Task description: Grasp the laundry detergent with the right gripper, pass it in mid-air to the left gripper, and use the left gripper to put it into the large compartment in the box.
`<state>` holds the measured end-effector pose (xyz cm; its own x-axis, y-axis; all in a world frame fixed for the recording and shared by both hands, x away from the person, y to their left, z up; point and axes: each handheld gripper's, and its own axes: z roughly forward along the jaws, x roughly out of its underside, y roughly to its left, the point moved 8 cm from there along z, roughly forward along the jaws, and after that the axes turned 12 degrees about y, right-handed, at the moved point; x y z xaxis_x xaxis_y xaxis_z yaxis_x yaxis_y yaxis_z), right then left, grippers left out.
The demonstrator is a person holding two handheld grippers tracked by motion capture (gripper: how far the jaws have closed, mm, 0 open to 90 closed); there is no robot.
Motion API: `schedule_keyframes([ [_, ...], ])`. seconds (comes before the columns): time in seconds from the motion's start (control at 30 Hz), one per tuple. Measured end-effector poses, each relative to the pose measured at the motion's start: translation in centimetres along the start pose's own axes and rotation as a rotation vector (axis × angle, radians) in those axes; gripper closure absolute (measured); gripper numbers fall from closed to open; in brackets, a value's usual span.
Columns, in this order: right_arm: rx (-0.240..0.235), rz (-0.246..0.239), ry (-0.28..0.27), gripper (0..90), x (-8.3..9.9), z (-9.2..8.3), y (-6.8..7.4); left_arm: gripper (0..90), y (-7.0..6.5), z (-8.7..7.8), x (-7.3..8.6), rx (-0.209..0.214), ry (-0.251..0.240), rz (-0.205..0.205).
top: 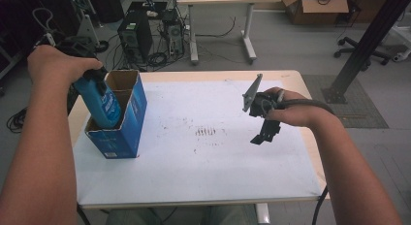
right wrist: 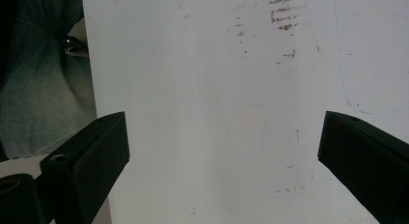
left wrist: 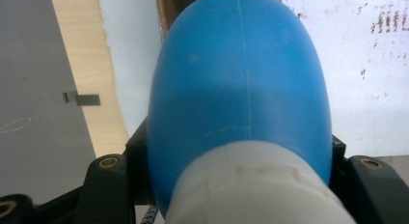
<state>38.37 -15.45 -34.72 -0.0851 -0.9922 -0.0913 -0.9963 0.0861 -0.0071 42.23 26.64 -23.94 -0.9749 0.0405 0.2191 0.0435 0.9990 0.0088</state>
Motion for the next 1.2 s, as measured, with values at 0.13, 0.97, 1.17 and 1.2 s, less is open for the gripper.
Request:
schedule_keyframes([
  [0.13,-0.002,-0.003,-0.002,4.0,-0.1,0.1,0.1,39.3,-0.1,0.8,-0.4,-0.004,0.001,0.0],
  [0.97,-0.023,-0.01,-0.013,4.0,-0.3,1.2,0.3,39.3,-0.1,7.0,-2.4,-0.011,0.013,-0.015],
  [1.17,-0.027,-0.012,-0.012,4.1,-0.3,1.4,0.3,39.3,-0.1,8.3,-2.8,-0.013,0.007,-0.016],
  [1.2,-0.027,-0.012,-0.011,4.0,-0.3,1.4,0.3,39.3,-0.1,8.5,-2.8,-0.015,0.01,-0.013],
])
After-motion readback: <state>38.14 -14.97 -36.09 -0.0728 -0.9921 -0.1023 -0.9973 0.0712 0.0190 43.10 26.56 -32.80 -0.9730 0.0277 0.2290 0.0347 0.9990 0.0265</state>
